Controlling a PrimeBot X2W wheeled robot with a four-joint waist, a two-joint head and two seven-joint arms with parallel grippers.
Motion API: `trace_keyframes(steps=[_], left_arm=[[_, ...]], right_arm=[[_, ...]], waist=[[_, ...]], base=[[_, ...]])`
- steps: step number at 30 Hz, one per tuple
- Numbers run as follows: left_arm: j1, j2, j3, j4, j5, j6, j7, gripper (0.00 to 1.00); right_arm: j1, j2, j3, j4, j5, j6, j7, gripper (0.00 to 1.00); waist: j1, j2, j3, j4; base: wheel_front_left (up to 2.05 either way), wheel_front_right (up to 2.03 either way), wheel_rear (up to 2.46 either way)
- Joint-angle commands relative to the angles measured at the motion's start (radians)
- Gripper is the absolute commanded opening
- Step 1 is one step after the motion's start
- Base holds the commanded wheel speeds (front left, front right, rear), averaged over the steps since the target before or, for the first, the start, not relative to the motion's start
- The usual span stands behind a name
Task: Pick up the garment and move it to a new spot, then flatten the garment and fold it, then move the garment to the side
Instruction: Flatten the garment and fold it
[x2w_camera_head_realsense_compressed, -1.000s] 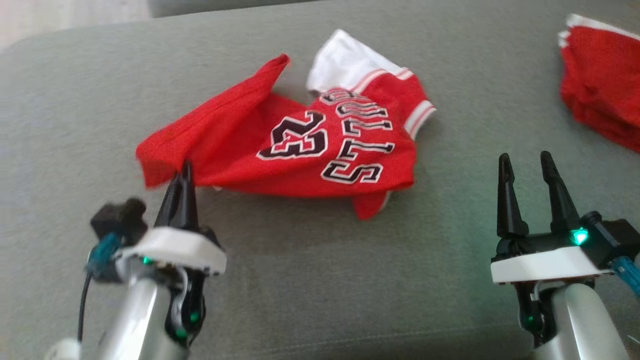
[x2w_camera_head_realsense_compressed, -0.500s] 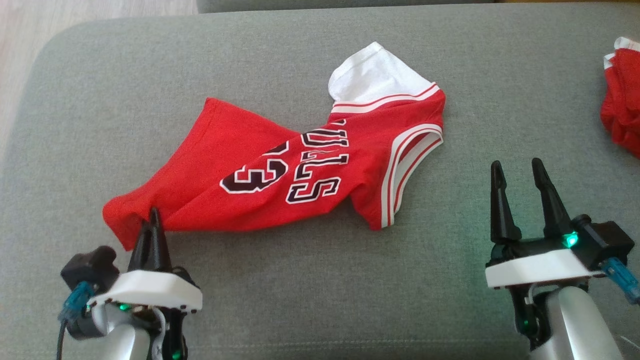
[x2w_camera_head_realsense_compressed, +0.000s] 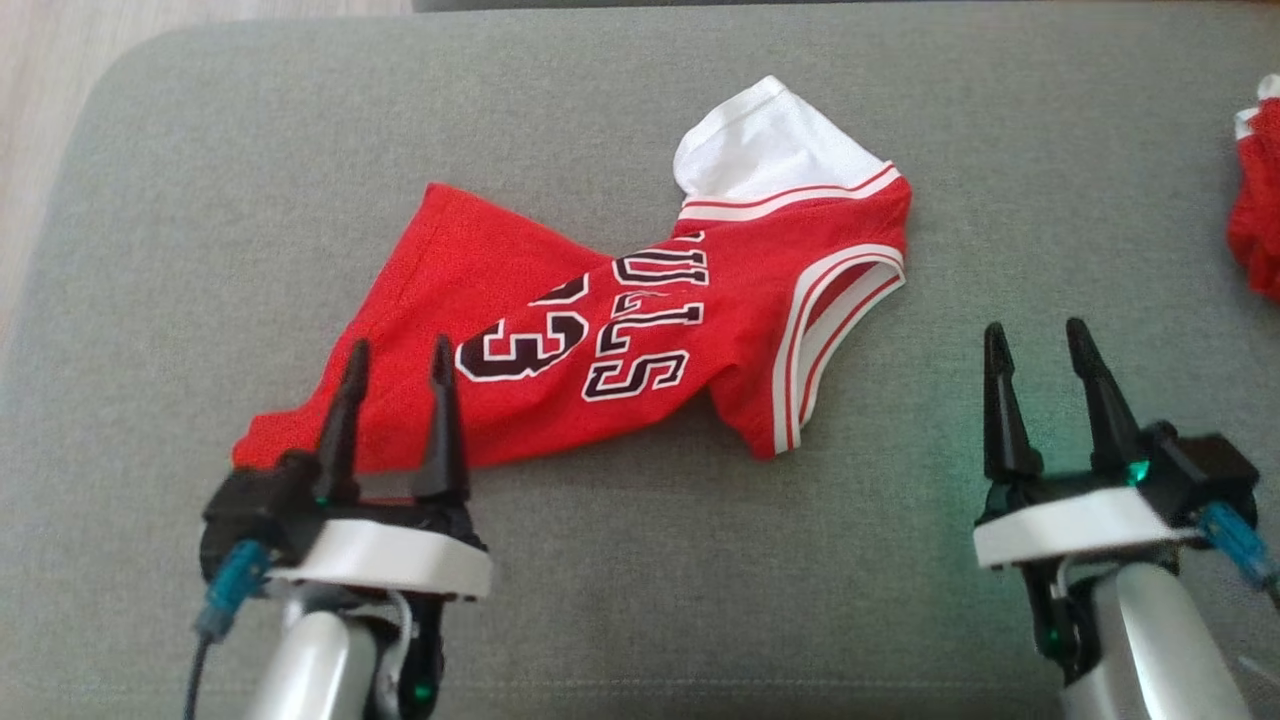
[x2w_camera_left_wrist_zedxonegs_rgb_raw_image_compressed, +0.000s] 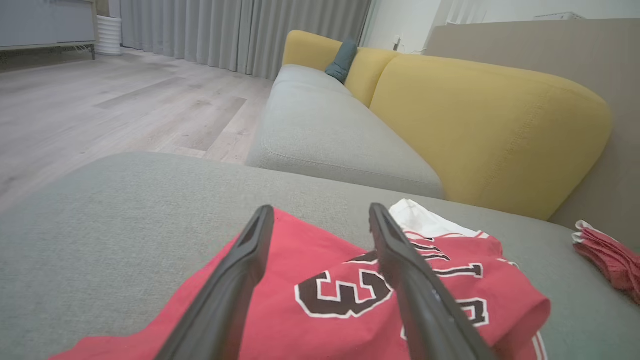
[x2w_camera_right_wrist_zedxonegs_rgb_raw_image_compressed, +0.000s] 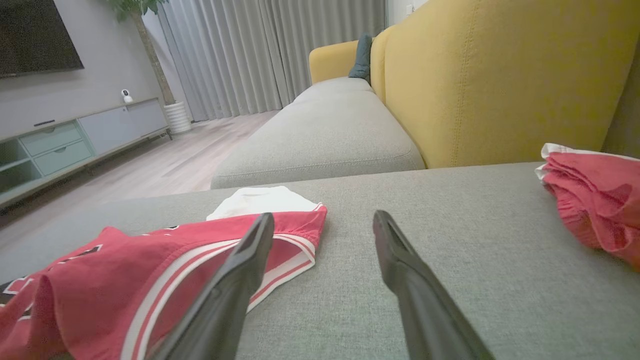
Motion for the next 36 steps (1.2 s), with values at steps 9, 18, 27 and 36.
trace_keyframes(steps=[9,18,27,36], left_arm=[[-0.039,-0.022,-0.046,-0.053,0.030,-0.017,-0.012,1.00],[-0.048,-0.026,-0.071,-0.076,0.024,-0.005,-0.012,1.00],[-0.036,-0.026,-0.075,-0.090,0.009,0.017,-0.012,1.00],[-0.026,-0.026,-0.055,-0.095,0.015,0.027,-0.012,1.00]], right_arm=[[-0.252,-0.004,-0.013,0.115,-0.139,-0.001,0.109,1.00],[-0.422,-0.008,-0.162,0.386,-0.251,-0.001,0.234,1.00],[-0.483,-0.012,-0.164,0.563,-0.200,-0.001,0.332,0.40],[-0.523,-0.042,-0.067,0.521,-0.108,-0.001,0.235,0.00]], waist=[[0.0000,0.0000,0.058,0.072],[0.0000,0.0000,0.093,0.174],[0.0000,0.0000,0.091,0.209],[0.0000,0.0000,0.066,0.170]], base=[[0.00,0.00,0.00],[0.00,0.00,0.00],[0.00,0.00,0.00],[0.00,0.00,0.00]])
